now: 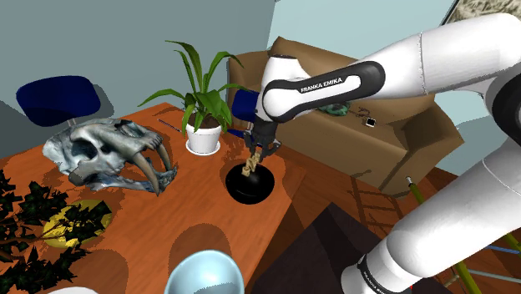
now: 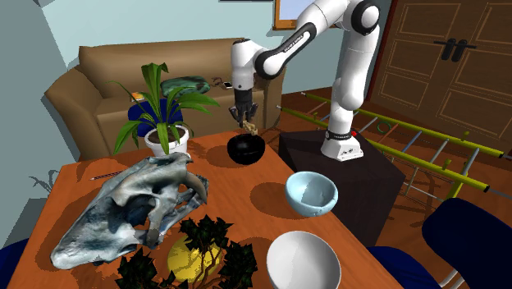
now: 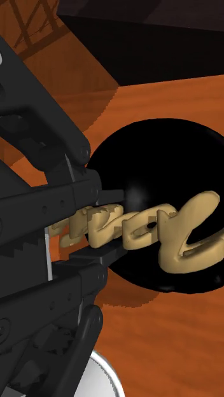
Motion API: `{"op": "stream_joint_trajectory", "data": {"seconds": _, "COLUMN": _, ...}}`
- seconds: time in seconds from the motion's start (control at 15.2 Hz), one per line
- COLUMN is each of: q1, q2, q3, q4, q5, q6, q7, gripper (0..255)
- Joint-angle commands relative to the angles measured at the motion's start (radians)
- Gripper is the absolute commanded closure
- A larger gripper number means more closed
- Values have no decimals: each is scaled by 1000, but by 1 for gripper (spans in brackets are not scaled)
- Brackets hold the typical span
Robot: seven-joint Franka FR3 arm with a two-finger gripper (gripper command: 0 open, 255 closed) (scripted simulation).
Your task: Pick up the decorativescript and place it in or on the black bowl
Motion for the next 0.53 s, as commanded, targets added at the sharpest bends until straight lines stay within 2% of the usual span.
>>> {"op": "stream_joint_trajectory", "data": {"seconds": 0.0, "q1": -3, "q2": 9, "q3": -3, "q4": -13, "q5": -2, "q6": 21, "q7": -8, "gripper": 255}}
{"op": "stream_joint_trajectory", "data": {"seconds": 0.46, "q1": -3, "q2": 66, "q3": 1, "q4": -55, "q5": -20, "q6": 119, "q7": 3, "gripper": 255}}
